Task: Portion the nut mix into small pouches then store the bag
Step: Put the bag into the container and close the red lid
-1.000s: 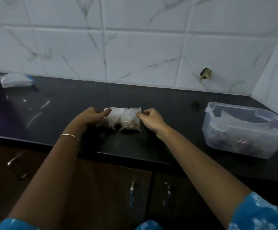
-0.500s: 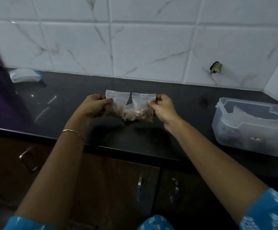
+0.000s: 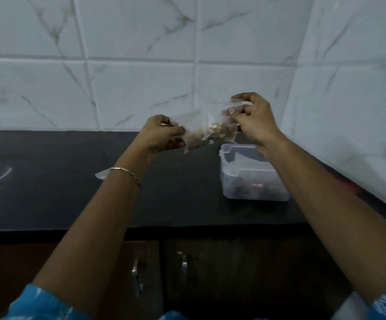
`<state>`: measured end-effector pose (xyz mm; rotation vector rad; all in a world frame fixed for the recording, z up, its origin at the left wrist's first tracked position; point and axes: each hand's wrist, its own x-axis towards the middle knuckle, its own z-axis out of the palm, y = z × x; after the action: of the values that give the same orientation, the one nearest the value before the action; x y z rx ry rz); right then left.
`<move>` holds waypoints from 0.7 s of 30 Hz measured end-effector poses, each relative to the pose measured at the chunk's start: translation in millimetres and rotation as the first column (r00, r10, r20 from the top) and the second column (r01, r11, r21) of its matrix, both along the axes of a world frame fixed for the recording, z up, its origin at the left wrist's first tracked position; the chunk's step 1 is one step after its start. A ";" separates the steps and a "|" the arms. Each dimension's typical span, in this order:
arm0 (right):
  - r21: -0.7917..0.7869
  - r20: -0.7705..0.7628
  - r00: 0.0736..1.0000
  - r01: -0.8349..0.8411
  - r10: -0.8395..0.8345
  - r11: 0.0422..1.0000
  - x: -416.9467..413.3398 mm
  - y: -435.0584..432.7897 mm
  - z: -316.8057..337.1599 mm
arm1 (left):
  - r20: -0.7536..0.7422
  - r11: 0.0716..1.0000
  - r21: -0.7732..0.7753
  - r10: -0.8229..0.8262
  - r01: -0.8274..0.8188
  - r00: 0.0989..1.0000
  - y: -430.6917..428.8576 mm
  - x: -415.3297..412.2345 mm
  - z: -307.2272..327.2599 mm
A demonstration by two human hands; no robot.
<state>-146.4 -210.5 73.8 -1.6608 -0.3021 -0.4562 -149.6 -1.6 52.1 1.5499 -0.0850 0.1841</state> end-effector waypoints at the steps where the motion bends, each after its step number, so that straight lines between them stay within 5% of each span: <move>1: -0.013 0.002 0.999 0.036 -0.036 0.999 -0.6 -16.7 2.2 | 0.009 1.000 -0.002 -0.017 0.017 1.000 -15.8 1.3 0.9; 5: -0.083 0.014 0.984 0.179 -0.179 0.980 -3.1 -79.6 2.3 | 0.021 0.991 0.099 -0.096 0.094 0.995 -74.8 0.0 2.0; 10: -0.225 -0.061 0.969 0.219 -0.238 0.950 -0.9 -124.2 -17.5 | -0.004 0.887 0.438 -0.162 0.147 0.987 -114.7 4.5 -2.8; 14: -0.422 -0.052 0.966 0.209 -0.254 0.882 6.0 -134.1 -33.5 | -0.028 0.629 0.760 -0.220 0.164 0.975 -130.3 5.4 -2.8; 18: -0.577 -0.096 0.983 0.071 -0.154 0.814 5.2 -131.0 -37.0 | 0.015 0.239 0.970 -0.257 0.049 0.966 -136.6 8.3 1.1; 21: -0.692 -0.148 0.984 -0.035 -0.095 0.721 0.9 -124.9 -37.3 | 0.015 0.130 0.991 -0.262 0.020 0.965 -140.7 14.5 -0.8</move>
<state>-145.4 -335.4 36.5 -2.4381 -0.3389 -0.2159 -135.1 -142.3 51.3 2.9143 -0.6429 0.1035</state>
